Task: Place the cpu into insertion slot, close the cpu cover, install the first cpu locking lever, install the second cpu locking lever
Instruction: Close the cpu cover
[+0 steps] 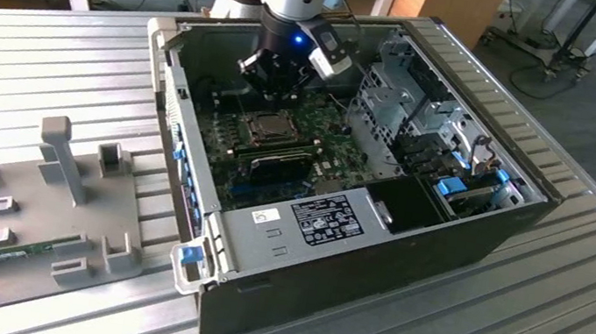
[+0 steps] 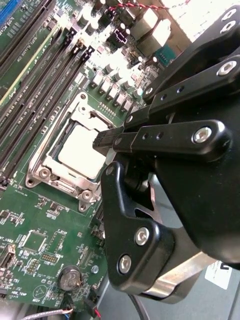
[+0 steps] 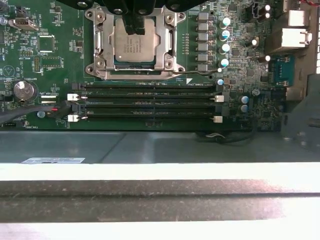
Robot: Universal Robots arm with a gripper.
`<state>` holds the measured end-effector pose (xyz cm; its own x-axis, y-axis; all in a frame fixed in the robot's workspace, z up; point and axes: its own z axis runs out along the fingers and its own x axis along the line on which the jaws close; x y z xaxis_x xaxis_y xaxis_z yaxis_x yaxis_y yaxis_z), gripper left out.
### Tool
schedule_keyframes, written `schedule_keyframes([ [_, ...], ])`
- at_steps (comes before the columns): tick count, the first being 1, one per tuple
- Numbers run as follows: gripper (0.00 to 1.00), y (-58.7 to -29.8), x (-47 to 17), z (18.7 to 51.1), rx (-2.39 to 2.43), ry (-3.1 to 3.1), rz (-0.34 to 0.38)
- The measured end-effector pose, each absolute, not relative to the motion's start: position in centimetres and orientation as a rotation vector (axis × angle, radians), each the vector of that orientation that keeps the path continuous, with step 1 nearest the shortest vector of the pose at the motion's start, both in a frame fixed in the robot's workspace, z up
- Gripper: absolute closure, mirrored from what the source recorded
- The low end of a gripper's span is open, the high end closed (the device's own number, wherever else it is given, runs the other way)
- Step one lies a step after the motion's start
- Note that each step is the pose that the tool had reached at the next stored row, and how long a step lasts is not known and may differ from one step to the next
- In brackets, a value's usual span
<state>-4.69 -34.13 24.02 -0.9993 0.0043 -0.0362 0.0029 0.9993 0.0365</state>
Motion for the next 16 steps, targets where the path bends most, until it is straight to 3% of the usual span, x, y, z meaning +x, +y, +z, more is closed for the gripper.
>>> schedule_keyframes([
  [16,0.90,-34.13,-4.46,23.87,0.006,3.105,0.057],
])
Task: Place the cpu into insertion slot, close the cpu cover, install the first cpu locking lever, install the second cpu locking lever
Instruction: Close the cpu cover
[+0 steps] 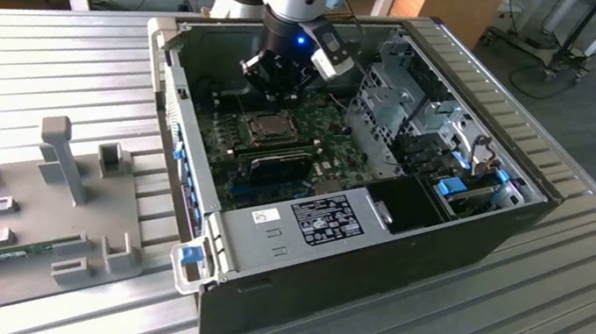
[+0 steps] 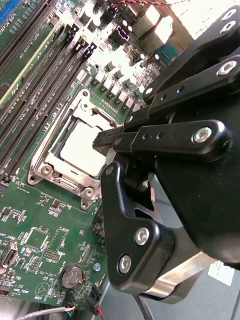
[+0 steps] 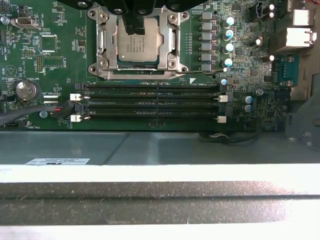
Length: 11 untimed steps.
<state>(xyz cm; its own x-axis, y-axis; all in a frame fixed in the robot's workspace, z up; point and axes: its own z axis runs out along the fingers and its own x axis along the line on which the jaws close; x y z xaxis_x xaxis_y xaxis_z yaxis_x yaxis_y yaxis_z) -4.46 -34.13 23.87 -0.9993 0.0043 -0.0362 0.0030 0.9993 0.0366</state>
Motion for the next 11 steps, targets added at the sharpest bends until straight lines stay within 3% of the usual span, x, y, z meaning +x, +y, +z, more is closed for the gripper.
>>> schedule_keyframes([
  [11,0.90,-34.13,-4.43,23.70,0.006,3.105,0.057],
])
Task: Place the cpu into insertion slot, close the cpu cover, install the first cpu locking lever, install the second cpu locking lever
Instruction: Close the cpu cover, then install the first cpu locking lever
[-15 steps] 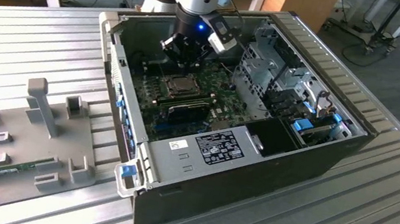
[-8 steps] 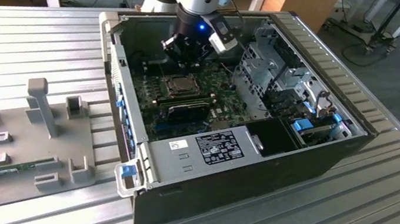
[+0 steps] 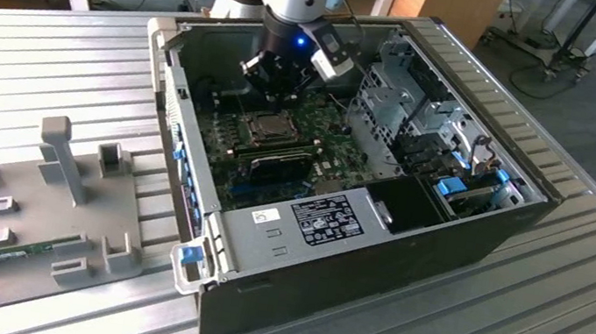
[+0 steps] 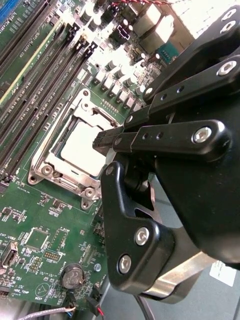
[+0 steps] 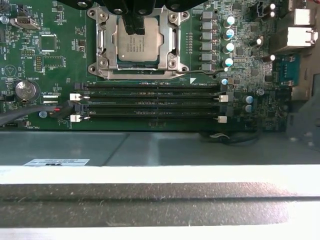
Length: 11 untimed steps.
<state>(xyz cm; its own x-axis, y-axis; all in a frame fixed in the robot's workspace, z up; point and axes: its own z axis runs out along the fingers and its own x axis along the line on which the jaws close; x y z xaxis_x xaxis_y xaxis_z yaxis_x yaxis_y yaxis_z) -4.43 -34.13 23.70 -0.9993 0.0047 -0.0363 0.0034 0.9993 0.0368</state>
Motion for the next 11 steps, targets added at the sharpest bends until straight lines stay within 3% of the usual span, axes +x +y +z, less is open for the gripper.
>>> schedule_keyframes([
  [11,0.90,-34.13,-4.43,23.54,0.008,3.105,0.057],
])
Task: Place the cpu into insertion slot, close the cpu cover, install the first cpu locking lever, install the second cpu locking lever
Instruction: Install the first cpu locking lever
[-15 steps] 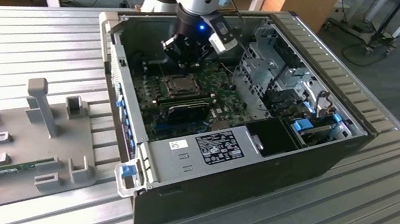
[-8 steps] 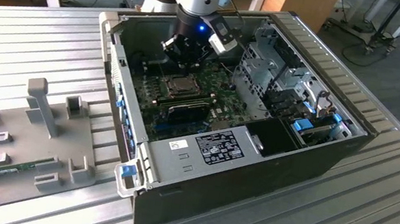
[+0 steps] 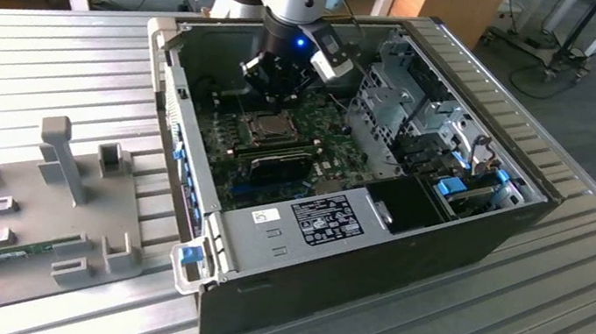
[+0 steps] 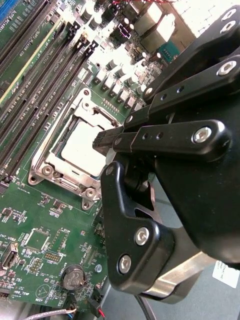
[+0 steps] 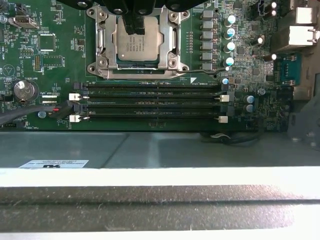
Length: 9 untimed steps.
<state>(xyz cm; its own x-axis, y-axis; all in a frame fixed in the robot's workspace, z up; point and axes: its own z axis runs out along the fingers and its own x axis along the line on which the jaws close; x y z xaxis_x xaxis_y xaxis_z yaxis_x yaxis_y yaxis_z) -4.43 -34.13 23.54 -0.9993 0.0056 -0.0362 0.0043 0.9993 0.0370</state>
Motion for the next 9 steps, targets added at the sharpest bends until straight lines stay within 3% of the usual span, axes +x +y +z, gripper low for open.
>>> schedule_keyframes([
  [9,0.90,-34.13,-4.44,24.23,0.008,3.105,0.057],
])
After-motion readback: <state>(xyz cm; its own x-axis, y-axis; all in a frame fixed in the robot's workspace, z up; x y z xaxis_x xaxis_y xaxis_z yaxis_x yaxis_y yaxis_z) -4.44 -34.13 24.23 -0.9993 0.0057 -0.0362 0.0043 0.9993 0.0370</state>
